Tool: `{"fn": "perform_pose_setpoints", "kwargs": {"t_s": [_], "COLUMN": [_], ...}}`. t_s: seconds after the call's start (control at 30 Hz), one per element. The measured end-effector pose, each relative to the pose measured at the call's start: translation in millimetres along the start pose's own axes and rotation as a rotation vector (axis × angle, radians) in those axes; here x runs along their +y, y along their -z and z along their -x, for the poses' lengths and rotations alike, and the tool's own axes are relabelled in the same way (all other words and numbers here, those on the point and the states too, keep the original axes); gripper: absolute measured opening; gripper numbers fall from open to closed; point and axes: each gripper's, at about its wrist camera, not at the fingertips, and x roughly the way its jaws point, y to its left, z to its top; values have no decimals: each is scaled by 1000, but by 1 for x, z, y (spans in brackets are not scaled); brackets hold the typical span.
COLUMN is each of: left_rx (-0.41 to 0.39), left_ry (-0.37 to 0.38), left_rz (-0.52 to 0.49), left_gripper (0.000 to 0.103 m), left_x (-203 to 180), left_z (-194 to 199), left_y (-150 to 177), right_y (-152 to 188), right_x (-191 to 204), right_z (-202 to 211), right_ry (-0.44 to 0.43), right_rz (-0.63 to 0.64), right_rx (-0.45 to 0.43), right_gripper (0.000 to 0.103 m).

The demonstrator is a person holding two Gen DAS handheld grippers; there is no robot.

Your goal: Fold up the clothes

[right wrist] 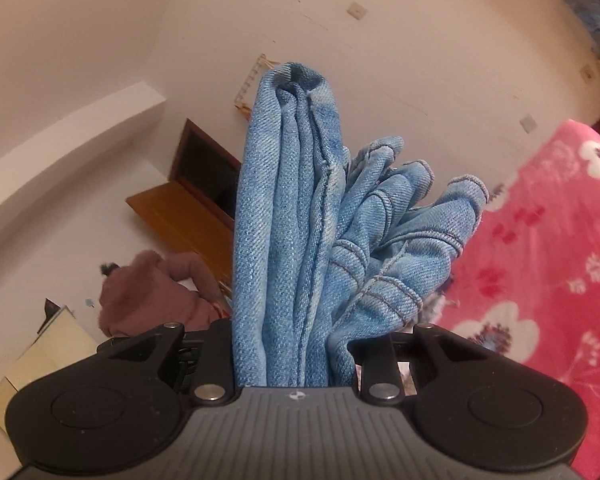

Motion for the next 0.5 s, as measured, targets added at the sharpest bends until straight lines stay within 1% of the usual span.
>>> {"fn": "perform_pose_setpoints", "kwargs": {"t_s": [0.1, 0.17, 0.4, 0.5], "left_rx": [38, 57, 150, 192], "left_ry": [-45, -71, -148, -158], "left_rz": [-14, -12, 83, 114], "left_gripper": [65, 65, 65, 65], "left_x": [16, 36, 152, 202], "left_z": [-22, -40, -132, -169], "left_y": [-9, -15, -35, -50], "right_y": [-14, -24, -57, -77], "right_x": [-37, -62, -149, -194], "right_z": [-24, -40, -96, -134], "right_ry": [-21, -36, -86, -72], "right_rz": [-51, -86, -205, -256], "right_rx": [5, 8, 19, 38], "right_gripper": [29, 29, 29, 29]}}
